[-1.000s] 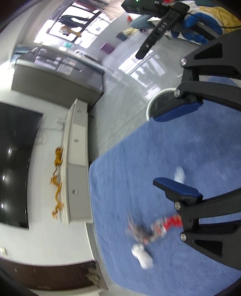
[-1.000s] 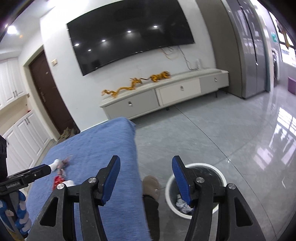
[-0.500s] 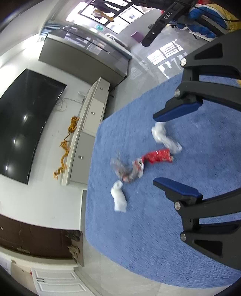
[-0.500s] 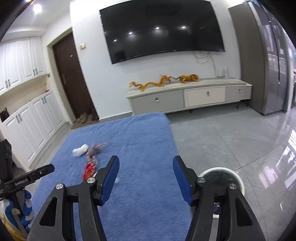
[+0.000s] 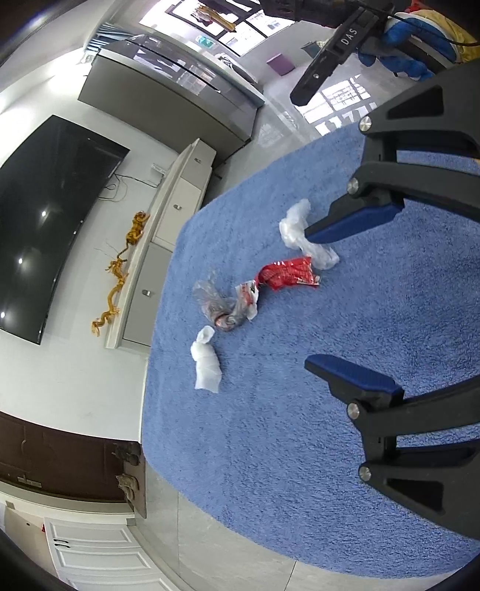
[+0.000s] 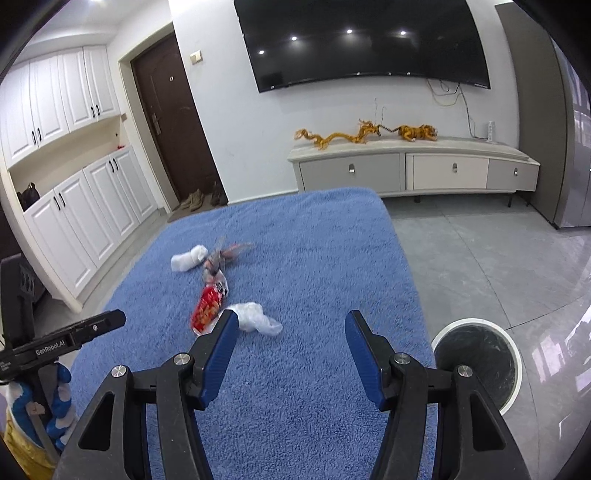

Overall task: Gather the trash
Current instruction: 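Move both tools back over the red chip bag and clear plastic, then grasp the red chip bag with the left tool while the right tool grasps the clear plastic bag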

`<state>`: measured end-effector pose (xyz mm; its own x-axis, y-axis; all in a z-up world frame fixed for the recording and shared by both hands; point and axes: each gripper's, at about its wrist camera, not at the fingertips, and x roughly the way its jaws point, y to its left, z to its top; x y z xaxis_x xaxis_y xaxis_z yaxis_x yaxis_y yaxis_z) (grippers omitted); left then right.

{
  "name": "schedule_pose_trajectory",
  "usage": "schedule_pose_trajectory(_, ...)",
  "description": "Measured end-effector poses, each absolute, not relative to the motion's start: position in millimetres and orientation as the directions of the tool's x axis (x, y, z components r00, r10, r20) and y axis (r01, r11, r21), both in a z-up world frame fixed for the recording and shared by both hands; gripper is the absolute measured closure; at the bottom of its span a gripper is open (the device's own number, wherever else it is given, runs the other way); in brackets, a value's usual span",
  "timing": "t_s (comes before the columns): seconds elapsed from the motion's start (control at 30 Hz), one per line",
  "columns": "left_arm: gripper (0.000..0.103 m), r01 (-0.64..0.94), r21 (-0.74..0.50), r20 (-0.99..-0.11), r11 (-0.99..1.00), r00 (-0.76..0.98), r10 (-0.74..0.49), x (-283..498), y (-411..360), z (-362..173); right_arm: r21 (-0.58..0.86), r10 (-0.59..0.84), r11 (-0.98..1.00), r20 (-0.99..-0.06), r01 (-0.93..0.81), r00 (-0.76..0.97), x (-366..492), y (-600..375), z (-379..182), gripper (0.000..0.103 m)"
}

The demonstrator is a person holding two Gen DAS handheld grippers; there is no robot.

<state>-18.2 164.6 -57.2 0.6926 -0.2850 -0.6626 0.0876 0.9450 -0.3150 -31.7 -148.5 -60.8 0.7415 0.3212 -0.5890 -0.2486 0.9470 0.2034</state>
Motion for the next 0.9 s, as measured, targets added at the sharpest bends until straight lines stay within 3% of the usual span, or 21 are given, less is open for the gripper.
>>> schedule_pose_trajectory(0.63,0.043,0.133,-0.337,-0.745,0.932,0.567,-0.351,65,119,-97,0.150,0.430,0.868,-0.703,-0.473,0.567,40,-110,-124,0.045)
schedule_pose_trajectory(0.9,0.058,0.126,-0.337,-0.783,0.933,0.513,-0.352,95,109,-115,0.154,0.477,0.823,-0.711,-0.547,0.517,61,-89,-133,0.046)
